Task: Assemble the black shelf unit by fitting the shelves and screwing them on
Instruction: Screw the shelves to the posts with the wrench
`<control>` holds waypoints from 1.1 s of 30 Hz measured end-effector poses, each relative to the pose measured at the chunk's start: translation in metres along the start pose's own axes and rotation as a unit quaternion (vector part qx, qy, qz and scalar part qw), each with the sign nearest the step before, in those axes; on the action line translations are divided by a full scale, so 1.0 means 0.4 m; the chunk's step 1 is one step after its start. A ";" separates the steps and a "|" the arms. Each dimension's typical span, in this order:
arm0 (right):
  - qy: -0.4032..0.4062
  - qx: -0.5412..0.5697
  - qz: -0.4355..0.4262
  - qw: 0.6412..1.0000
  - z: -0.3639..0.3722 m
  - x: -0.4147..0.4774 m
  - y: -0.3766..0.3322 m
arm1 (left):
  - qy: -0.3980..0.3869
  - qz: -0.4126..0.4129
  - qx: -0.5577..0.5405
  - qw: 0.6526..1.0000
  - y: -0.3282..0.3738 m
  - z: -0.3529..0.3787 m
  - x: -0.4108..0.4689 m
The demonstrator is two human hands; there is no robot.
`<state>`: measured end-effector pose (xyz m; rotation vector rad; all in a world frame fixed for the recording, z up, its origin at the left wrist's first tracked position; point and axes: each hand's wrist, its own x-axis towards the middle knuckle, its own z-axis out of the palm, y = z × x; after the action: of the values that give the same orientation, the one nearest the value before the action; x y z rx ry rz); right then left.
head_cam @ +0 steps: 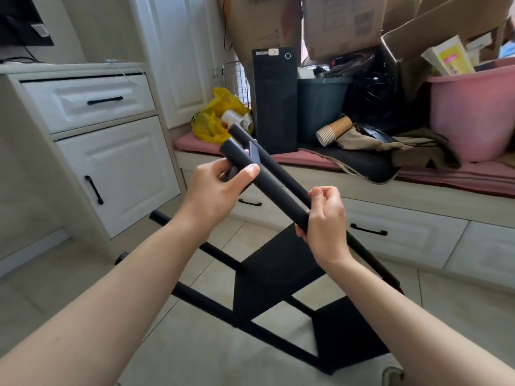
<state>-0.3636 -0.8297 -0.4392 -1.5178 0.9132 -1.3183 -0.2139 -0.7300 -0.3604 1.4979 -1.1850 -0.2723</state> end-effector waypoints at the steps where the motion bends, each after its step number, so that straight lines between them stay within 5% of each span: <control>1: -0.011 -0.014 -0.005 1.000 0.005 -0.006 0.007 | 0.007 -0.010 -0.005 1.000 -0.018 -0.009 -0.015; 12: -0.108 -0.156 0.011 0.982 -0.008 -0.122 0.129 | -0.025 -0.177 -0.138 0.974 -0.250 -0.075 -0.231; 24: -0.159 -0.336 -0.005 0.928 -0.025 -0.250 0.303 | -0.069 -0.288 -0.034 0.954 -0.479 -0.057 -0.412; 33: -0.196 -0.357 0.007 0.913 -0.036 -0.311 0.356 | -0.083 -0.302 -0.017 0.950 -0.531 -0.034 -0.499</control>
<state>-0.3939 -0.7618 -0.6135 -2.2214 1.1978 -0.6258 -0.1880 -0.6005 -0.6207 1.8062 -0.8117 -0.8397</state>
